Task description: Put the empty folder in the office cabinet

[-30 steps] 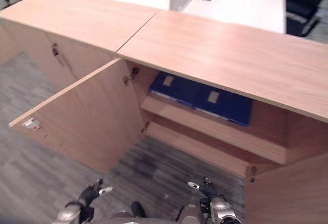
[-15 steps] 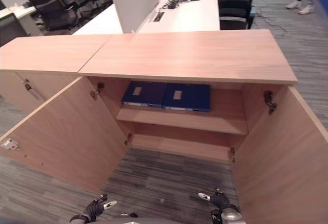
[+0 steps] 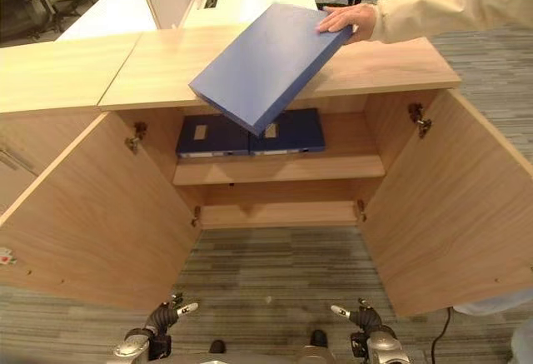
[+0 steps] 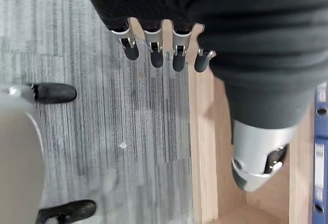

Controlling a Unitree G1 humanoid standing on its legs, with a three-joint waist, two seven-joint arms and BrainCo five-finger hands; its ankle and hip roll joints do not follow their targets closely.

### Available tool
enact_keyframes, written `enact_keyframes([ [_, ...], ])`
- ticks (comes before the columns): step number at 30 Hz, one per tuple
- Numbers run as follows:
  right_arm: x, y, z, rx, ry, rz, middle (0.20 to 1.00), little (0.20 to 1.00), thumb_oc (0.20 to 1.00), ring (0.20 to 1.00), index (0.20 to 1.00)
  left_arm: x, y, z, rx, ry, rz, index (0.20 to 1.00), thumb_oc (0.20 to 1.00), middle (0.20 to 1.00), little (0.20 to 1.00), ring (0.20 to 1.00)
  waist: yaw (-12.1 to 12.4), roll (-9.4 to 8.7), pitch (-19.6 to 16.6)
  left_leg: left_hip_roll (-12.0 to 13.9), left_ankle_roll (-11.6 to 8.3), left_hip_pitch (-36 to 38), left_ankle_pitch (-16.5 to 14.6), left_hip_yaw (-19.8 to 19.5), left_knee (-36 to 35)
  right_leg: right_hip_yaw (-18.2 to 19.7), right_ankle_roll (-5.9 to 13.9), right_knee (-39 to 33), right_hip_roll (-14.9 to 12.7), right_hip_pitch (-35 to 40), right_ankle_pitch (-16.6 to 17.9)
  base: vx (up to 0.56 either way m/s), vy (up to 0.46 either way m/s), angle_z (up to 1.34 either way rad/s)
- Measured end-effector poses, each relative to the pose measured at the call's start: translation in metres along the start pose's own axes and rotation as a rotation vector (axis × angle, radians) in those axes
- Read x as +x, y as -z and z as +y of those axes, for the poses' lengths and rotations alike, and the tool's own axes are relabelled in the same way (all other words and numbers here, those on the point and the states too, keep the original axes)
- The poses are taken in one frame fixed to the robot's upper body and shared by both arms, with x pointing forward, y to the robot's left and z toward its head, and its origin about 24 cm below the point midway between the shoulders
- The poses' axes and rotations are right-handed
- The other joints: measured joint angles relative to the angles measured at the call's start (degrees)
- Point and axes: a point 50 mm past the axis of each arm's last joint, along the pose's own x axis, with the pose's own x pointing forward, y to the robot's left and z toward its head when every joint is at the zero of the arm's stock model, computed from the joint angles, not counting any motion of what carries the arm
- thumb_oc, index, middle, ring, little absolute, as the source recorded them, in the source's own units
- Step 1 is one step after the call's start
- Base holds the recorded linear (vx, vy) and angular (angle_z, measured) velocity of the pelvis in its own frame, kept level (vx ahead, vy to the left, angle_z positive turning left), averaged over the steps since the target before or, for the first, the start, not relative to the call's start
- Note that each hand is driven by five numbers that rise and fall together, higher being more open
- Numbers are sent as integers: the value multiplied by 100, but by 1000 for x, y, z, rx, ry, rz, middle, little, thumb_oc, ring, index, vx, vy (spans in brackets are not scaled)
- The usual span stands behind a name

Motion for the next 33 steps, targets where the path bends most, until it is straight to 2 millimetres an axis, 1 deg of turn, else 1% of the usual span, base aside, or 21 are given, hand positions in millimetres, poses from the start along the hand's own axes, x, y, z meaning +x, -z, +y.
enact_keyframes([
  [1,-1,4,4,5,-11,11,1000,1000,1000,1000,1000,-1,2,3,5,-5,6,1000,1000,1000,1000,1000,-33,-55,5,-113,46,62,-2,39,-10,9,-4,73,-58,-43,2,-101,327,-44],
  [2,-1,3,15,16,-37,9,1000,1000,1000,1000,1000,-3,7,12,18,-26,33,1000,1000,1000,1000,1000,-30,-154,10,-337,210,56,-84,155,9,193,119,271,-312,-182,0,-108,219,-37],
  [3,-1,4,17,16,-44,9,1000,1000,1000,1000,1000,-4,9,14,28,-34,45,1000,1000,1000,1000,1000,-79,-194,24,-421,217,80,-67,200,15,215,118,274,-366,-233,3,-118,201,-43],
  [4,-2,6,21,21,-54,10,1000,1000,1000,1000,1000,-5,10,18,34,-45,49,1000,1000,1000,1000,1000,-65,-281,28,-504,256,105,-49,294,-3,330,161,285,-431,-317,60,-129,203,-33],
  [5,-2,4,25,26,-65,4,1000,1000,1000,1000,1000,-6,9,22,42,-55,49,1000,1000,1000,1000,1000,-52,-267,27,-555,305,105,-32,355,-4,388,254,283,-470,-341,147,-179,252,-51],
  [6,-2,-2,36,25,-93,-16,1000,1000,1000,1000,1000,-6,7,29,70,-73,48,1000,1000,1000,1000,1000,-36,-335,104,-569,343,10,-49,493,89,444,240,437,-465,-539,277,-181,227,-51],
  [7,-1,-5,41,13,-110,-22,1000,1000,1000,1000,1000,-7,7,33,78,-80,49,1000,1000,1000,1000,1000,-22,-363,119,-598,357,-4,-58,570,91,397,212,500,-438,-636,355,-181,259,-45],
  [8,-1,-7,45,5,-121,-30,1000,1000,1000,1000,1000,-7,5,35,84,-86,47,1000,1000,1000,1000,1000,-21,-427,180,-602,427,-69,-108,642,234,239,128,638,-434,-728,433,-142,240,-26],
  [9,-1,-10,47,-9,-129,-38,1000,1000,1000,1000,1000,-5,3,35,90,-85,50,1000,1000,1000,1000,1000,-36,-424,213,-590,526,-185,-181,648,403,107,15,736,-402,-833,617,-157,321,-34],
  [10,1,-18,46,-23,-129,-59,1000,1000,1000,1000,1000,-4,1,35,91,-84,46,1000,1000,1000,1000,1000,-15,-330,271,-490,718,-358,-281,722,582,4,98,729,-304,-970,1012,-133,270,-30],
  [11,1,-20,47,-28,-133,-63,1000,1000,1000,1000,1000,-4,2,36,81,-91,49,1000,1000,1000,1000,1000,-27,-192,309,-333,694,-369,-247,793,583,61,279,1441,-49,-1136,405,-105,200,-27],
  [12,1,-19,49,-38,-141,-62,1000,1000,1000,1000,1000,-6,4,39,59,-106,49,1000,1000,1000,1000,1000,0,-107,285,-184,664,-402,-210,789,588,55,117,2399,306,-1299,-333,-29,58,-10],
  [13,1,-19,50,-42,-147,-63,1000,1000,1000,1000,1000,-8,6,42,58,-116,50,1000,1000,1000,1000,1000,69,-105,262,-110,617,-413,-166,803,554,-58,0,2929,540,-1319,-766,15,4,-10],
  [14,0,-19,51,-50,-151,-67,1000,1000,1000,1000,1000,-9,7,45,61,-122,54,1000,1000,1000,1000,1000,119,-167,218,-123,577,-389,-118,823,513,-267,-158,3059,635,-1243,-1058,24,-6,-13],
  [15,0,-21,52,-50,-154,-79,1000,1000,1000,1000,1000,-12,13,48,61,-131,74,1000,1000,1000,1000,1000,203,-333,126,-237,516,-390,-35,848,447,-514,-480,2528,645,-916,-1344,34,-11,-12],
  [16,0,-22,51,-51,-152,-86,1000,1000,1000,1000,1000,-14,19,46,52,-130,92,1000,1000,1000,1000,1000,253,-399,83,-289,521,-387,-8,843,404,-515,-708,1802,714,-544,-1375,28,-24,-3],
  [17,0,-23,47,-56,-143,-88,1000,1000,1000,1000,1000,-15,24,39,39,-114,104,1000,1000,1000,1000,1000,264,-274,86,-227,528,-374,55,789,379,-503,-666,1543,823,-406,-1167,42,-37,0],
  [19,-1,-14,43,-61,-134,-67,1000,1000,1000,1000,1000,-18,37,28,13,-95,132,1000,1000,1000,1000,1000,314,-165,-20,-173,463,-246,100,800,243,-455,-684,1171,944,-200,-1063,27,-40,-1],
  [21,-3,-6,41,-61,-131,-48,1000,1000,1000,1000,1000,-21,44,23,3,-85,148,1000,1000,1000,1000,1000,314,-149,-73,-150,458,-217,103,777,255,-491,-688,992,983,-71,-1008,7,-41,2],
  [27,-6,8,34,-65,-116,-11,1000,1000,1000,1000,1000,-18,40,21,20,-71,139,1000,1000,1000,1000,1000,281,-180,-250,-183,453,-221,116,776,255,-497,-667,810,968,28,-888,1,-43,1],
  [33,-7,13,34,-66,-116,1,1000,1000,1000,1000,1000,-17,37,21,22,-71,132,1000,1000,1000,1000,1000,267,-189,-328,-192,457,-199,114,766,247,-507,-666,699,970,96,-854,-1,-22,1],
])
